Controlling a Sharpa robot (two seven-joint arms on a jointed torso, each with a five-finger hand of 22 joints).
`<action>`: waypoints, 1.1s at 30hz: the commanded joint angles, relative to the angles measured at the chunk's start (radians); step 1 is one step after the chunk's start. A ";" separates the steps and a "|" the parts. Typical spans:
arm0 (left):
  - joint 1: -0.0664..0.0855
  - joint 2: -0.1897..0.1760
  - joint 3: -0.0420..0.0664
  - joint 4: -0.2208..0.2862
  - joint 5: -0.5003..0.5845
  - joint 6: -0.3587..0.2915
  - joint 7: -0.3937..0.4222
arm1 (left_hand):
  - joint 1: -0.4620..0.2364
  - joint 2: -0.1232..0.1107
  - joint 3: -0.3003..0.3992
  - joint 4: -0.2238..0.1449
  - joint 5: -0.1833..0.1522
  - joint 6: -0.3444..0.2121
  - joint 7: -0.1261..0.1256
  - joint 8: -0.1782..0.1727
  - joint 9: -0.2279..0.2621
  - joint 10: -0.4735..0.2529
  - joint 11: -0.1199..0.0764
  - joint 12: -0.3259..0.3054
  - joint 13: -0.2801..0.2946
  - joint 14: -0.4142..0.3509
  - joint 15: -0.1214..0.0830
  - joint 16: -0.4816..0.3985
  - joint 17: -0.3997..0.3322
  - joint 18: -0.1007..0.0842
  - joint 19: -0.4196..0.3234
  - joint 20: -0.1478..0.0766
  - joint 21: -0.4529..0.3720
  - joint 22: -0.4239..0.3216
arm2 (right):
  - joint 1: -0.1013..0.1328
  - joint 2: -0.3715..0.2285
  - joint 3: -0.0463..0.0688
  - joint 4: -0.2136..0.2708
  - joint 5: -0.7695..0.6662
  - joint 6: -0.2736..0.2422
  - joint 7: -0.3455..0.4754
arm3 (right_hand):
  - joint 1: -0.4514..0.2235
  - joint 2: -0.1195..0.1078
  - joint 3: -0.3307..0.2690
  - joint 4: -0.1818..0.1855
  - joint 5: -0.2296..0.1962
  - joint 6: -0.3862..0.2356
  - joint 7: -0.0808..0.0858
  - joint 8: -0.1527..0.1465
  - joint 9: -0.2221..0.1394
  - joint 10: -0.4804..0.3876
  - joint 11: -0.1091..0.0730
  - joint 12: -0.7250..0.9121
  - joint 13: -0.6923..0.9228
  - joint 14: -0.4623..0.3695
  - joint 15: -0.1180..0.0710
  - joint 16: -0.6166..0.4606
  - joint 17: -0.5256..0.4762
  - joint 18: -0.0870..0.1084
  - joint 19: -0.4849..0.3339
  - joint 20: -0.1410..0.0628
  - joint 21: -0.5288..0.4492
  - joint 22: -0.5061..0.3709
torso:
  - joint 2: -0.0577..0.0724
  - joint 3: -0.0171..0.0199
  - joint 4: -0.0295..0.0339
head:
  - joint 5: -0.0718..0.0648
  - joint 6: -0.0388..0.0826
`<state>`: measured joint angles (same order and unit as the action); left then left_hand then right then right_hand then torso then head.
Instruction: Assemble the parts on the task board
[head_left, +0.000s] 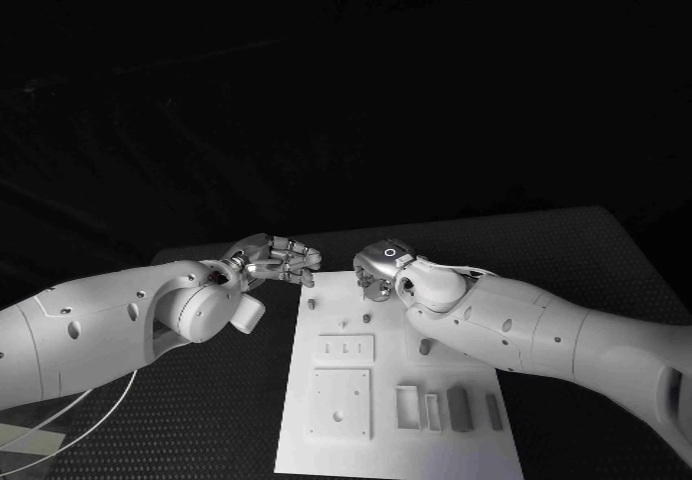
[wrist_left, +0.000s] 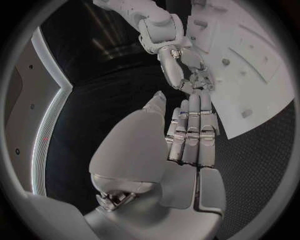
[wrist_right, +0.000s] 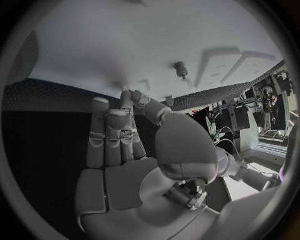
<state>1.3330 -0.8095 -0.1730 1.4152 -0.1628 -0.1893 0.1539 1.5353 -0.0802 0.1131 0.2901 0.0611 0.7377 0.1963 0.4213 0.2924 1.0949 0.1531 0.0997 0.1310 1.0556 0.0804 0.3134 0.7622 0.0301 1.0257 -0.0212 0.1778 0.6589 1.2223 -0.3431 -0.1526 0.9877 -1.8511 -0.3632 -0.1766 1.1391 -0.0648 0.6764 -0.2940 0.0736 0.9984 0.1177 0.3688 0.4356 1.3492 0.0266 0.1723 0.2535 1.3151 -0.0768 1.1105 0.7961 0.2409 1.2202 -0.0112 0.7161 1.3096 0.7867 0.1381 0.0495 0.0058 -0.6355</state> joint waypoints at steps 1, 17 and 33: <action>0.002 0.001 0.001 0.002 0.004 0.009 0.007 | -0.009 0.000 -0.006 -0.001 -0.001 0.001 0.008 -0.004 0.001 0.001 0.000 -0.005 0.001 -0.005 0.000 -0.005 0.001 0.016 -0.004 0.001 -0.004 0.001 | -0.009 -0.010 -0.006 -0.007 -0.001 0.038 -0.017 | 0.005 0.002 0.006 0.000 0.004 0.012 -0.003 0.005 0.059 0.007 0.001 -0.004 0.000 -0.005 -0.005 0.004 -0.001 0.021 -0.002 -0.004 0.003 0.022 | 0.000 0.0002 0.0044 | 0.001 -0.002; 0.002 0.000 0.001 -0.001 0.004 0.007 0.006 | -0.009 0.000 -0.006 -0.001 -0.001 0.002 0.008 -0.005 0.002 0.002 0.000 -0.006 0.001 -0.005 0.000 -0.006 0.002 0.016 -0.004 0.001 -0.004 0.001 | -0.009 -0.019 -0.006 -0.004 0.010 -0.004 -0.022 | 0.003 0.002 0.007 0.000 0.003 0.013 -0.004 0.005 0.061 0.008 0.001 -0.004 0.002 -0.005 -0.006 0.006 -0.001 0.021 -0.003 -0.004 0.005 0.022 | 0.000 0.0009 0.0040 | 0.002 0.001; 0.002 -0.002 0.001 0.000 0.004 0.007 0.005 | -0.009 -0.001 -0.006 -0.001 -0.001 0.001 0.008 -0.005 0.002 0.002 0.000 -0.007 0.001 -0.005 0.000 -0.007 0.003 0.016 -0.003 0.001 -0.005 0.001 | -0.009 -0.027 -0.006 -0.008 0.032 -0.010 -0.015 | 0.006 -0.027 0.012 0.000 0.003 -0.019 0.010 -0.019 0.060 -0.013 0.010 -0.021 0.010 -0.013 0.003 0.003 -0.018 0.021 -0.016 -0.004 0.004 0.019 | 0.001 0.0002 0.0046 | -0.002 0.007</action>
<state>1.3331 -0.8115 -0.1730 1.4131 -0.1625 -0.1893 0.1532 1.5353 -0.0802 0.1133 0.2899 0.0611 0.7378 0.1963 0.4213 0.2930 1.0949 0.1530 0.0987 0.1308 1.0556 0.0805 0.3134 0.7640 0.0380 1.0256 -0.0212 0.1778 0.6589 1.2188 -0.3638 -0.1547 0.9856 -1.8254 -0.4046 -0.1756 1.1425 -0.0821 0.6836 -0.2921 0.0725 0.9878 0.1277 0.3508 0.4745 1.3414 0.0339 0.1558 0.2627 1.3067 -0.0765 1.1104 0.7791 0.2456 1.2105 -0.0165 0.7160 1.3096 0.7873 0.1387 0.0492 0.0039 -0.6288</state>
